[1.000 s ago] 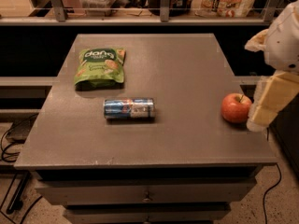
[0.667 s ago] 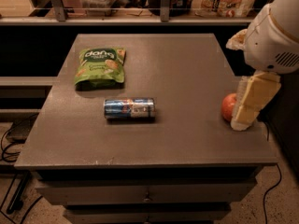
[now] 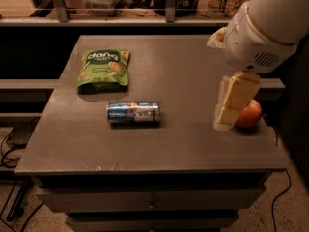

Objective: Place redbull can upright

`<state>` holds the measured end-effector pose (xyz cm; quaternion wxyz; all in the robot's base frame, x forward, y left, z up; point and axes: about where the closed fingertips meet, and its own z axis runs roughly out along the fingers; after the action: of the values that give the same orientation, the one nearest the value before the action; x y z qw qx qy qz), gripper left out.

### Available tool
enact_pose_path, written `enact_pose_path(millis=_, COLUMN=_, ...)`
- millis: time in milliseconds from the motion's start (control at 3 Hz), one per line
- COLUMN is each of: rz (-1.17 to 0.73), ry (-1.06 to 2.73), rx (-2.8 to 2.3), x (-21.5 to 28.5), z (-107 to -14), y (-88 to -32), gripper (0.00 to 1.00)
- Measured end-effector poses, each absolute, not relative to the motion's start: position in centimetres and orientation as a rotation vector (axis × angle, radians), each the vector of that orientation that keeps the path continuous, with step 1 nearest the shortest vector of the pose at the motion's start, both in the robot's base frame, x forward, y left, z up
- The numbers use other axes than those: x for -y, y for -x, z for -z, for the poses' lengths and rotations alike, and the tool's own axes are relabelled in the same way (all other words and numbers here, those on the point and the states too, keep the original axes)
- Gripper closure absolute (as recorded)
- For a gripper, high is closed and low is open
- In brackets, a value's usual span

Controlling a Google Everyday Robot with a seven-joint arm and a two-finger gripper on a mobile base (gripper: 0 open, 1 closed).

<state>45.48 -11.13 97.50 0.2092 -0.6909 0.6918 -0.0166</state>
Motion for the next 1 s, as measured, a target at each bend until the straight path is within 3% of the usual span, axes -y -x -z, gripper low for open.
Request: enact_pose_path(millis=1000, rz=0.031, ry=2.223, rx=-1.803, x=1.9, z=-92.6, y=-47.1, gripper=0.00)
